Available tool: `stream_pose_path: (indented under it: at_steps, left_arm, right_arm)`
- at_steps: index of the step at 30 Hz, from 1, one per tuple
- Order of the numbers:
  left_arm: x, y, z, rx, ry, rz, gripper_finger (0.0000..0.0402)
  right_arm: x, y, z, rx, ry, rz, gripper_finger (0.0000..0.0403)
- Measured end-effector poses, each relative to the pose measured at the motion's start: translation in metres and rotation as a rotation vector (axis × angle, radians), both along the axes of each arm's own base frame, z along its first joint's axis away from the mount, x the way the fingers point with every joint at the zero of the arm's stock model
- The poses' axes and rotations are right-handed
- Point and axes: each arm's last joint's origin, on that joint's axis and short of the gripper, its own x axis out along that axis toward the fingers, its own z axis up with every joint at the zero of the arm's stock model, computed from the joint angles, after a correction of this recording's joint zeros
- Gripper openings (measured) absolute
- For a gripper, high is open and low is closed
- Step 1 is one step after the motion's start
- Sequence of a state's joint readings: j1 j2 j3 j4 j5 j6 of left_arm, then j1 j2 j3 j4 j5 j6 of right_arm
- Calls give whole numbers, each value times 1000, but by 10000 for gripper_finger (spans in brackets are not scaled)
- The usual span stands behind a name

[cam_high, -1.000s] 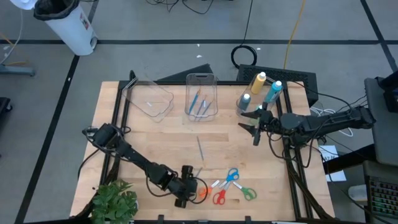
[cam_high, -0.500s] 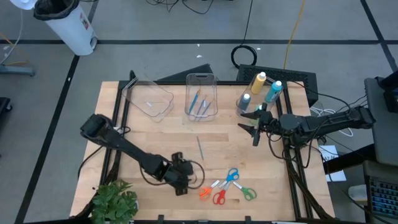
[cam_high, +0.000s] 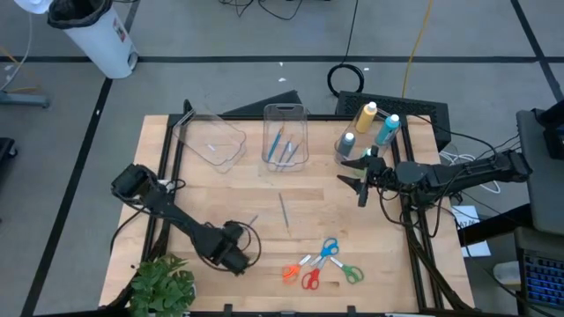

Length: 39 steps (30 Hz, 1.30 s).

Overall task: Pick & Place Paint Supplies
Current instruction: Put the blue paint brush into the middle transparent bin

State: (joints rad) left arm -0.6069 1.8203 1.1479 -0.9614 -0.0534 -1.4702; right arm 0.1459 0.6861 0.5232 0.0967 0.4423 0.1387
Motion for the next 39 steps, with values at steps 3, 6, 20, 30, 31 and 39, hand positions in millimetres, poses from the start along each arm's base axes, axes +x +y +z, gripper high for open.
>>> stream_pose_path:
  at_steps: [3, 6, 20, 30, 31, 39]
  left_arm:
    - [-7, -5, -3, 35, -14, -42, 255]
    - [-9, -8, -16, 28, -88, -101, 255]
    - [-17, 3, -38, 28, -164, -42, 255]
    - [-17, 5, -39, 52, -182, 24, 167]
    - [-17, 5, -39, 56, -189, 23, 150]
    - [-14, 5, -39, 79, -241, 24, 37]
  right_arm:
    - [0, 0, 0, -1, 4, 0, 210]
    - [0, 0, 0, 0, 4, 1, 210]
    - [0, 0, 0, 6, 2, 1, 210]
    - [0, 0, 0, 6, 1, 1, 210]
    - [0, 0, 0, 6, 1, 1, 210]
    - [0, 0, -1, 5, 11, 2, 210]
